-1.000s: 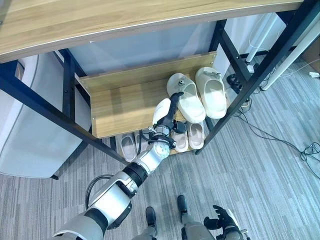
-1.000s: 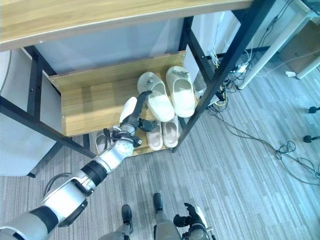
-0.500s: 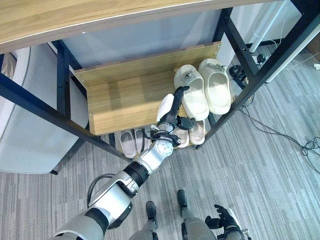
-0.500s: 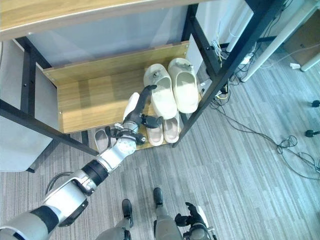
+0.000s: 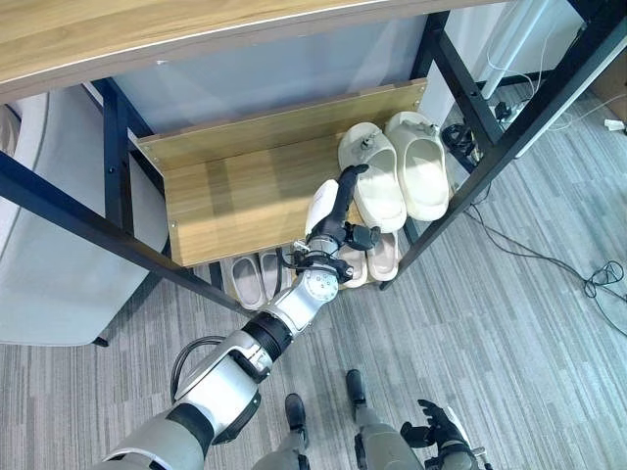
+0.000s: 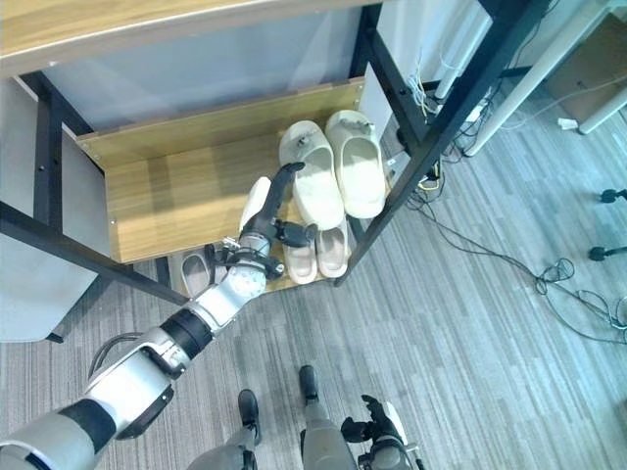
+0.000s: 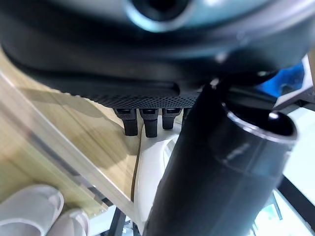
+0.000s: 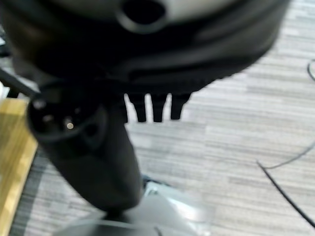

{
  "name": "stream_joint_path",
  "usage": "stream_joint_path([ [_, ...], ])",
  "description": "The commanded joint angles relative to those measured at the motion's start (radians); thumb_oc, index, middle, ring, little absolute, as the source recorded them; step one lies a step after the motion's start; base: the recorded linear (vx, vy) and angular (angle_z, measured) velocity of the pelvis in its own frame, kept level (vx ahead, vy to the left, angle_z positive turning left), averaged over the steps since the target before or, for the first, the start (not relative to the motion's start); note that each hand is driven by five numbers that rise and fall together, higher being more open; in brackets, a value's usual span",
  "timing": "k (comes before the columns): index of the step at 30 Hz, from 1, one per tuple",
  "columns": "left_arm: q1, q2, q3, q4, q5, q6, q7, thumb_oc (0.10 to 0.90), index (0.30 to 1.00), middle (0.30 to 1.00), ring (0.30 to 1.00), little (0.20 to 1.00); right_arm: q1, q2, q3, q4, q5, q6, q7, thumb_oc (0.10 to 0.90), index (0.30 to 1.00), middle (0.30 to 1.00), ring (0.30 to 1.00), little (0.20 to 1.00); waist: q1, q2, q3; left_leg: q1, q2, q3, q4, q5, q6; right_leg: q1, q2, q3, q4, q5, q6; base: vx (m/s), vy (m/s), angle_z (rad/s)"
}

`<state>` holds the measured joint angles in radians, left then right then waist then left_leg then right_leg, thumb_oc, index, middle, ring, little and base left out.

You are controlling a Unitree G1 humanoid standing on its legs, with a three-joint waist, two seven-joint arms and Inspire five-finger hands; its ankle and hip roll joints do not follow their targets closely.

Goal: Arrange the slippers neatly on the shoe rack.

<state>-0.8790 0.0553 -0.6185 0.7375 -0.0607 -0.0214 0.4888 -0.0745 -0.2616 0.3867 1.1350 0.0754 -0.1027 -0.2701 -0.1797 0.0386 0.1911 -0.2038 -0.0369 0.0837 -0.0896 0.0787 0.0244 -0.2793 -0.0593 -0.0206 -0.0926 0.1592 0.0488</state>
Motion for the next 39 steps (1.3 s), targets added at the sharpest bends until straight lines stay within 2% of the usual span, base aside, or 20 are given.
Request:
stream_joint_path([
  [1,-0.268,-0.19,0.005,0.143,-0.026,-0.089,-0.039,0.8,0.9,0.9,0.9,0.9,0.022,-0.021,0.03,0.034,-0.005,-0.007,-0.001,0.8,0.9,0.9,0.9,0.9,-0.032,0.025,-0.022,-0.023,0.021,0.016,0.002,-0.06,-0.043,0.028,0.02,0.005,0.011,-0.129,0.061,-0.01,0.0,-0.03],
  [5,-0.291,-0.171,0.006,0.178,-0.003,-0.078,-0.033,0.8,0.9,0.9,0.9,0.9,0.018,-0.021,0.03,0.036,-0.004,-0.006,0.0,0.8,0.9,0.9,0.9,0.9,-0.032,0.025,-0.026,-0.021,0.022,0.018,0.002,-0.061,-0.043,0.029,0.022,0.008,0.011,-0.128,0.061,0.0,-0.007,-0.05],
  [8,-0.28,-0.167,0.059,0.189,-0.097,-0.089,-0.034,0.8,0.9,0.9,0.9,0.9,0.015,-0.014,0.029,0.037,0.007,-0.002,0.003,0.8,0.9,0.9,0.9,0.9,-0.025,0.028,-0.03,-0.016,0.024,0.016,0.002,-0.059,-0.044,0.032,0.023,0.008,0.012,-0.131,0.059,0.01,-0.011,-0.1],
  [10,-0.278,-0.163,0.064,0.179,-0.11,-0.091,-0.031,0.8,0.9,0.9,0.9,0.9,0.008,-0.009,0.025,0.036,0.015,-0.002,0.004,0.8,0.9,0.9,0.9,0.9,-0.022,0.031,-0.032,-0.013,0.023,0.012,0.002,-0.059,-0.045,0.036,0.024,0.006,0.012,-0.133,0.059,0.01,0.0,-0.02],
  [14,-0.218,-0.123,0.052,0.133,-0.07,-0.08,-0.031,0.8,0.9,0.9,0.9,0.9,0.007,-0.002,0.016,0.035,0.028,0.003,0.007,0.8,0.9,0.9,0.9,0.9,-0.005,0.041,-0.04,0.009,0.022,-0.001,0.002,-0.06,-0.046,0.065,0.023,-0.005,0.012,-0.144,0.059,0.01,-0.01,0.02],
  [25,-0.154,-0.022,0.072,0.095,-0.017,-0.076,-0.042,0.8,0.9,0.9,0.9,0.9,0.015,0.014,0.003,0.046,0.048,0.004,0.029,0.8,0.9,0.9,0.9,0.9,0.018,0.038,-0.06,0.038,0.025,-0.016,0.002,-0.056,-0.05,0.1,0.023,-0.026,0.006,-0.153,0.059,-0.01,-0.006,0.02],
  [31,-0.089,0.012,0.094,0.004,-0.05,-0.096,-0.065,0.8,0.9,0.9,0.9,0.9,0.028,0.032,-0.014,0.054,0.061,0.007,0.039,0.8,0.9,0.9,0.9,0.9,0.033,0.03,-0.076,0.055,0.025,-0.031,0.002,-0.056,-0.05,0.124,0.023,-0.037,0.005,-0.155,0.059,0.0,-0.008,0.03],
  [38,0.018,0.067,0.114,-0.141,-0.076,-0.117,-0.09,0.8,0.9,0.9,0.9,0.9,0.053,0.055,-0.032,0.06,0.052,0.019,0.049,0.8,0.9,0.9,0.9,0.9,0.058,0.02,-0.123,0.096,0.024,-0.047,0.002,-0.059,-0.051,0.175,0.021,-0.064,0.005,-0.16,0.06,0.02,-0.01,0.12],
  [39,0.061,0.083,0.12,-0.194,-0.083,-0.122,-0.1,0.8,0.9,0.9,0.9,0.9,0.061,0.062,-0.038,0.064,0.046,0.024,0.052,0.8,0.9,0.9,0.9,0.9,0.072,0.015,-0.138,0.111,0.023,-0.056,0.002,-0.06,-0.051,0.192,0.021,-0.077,0.005,-0.161,0.061,0.01,-0.002,0.15],
])
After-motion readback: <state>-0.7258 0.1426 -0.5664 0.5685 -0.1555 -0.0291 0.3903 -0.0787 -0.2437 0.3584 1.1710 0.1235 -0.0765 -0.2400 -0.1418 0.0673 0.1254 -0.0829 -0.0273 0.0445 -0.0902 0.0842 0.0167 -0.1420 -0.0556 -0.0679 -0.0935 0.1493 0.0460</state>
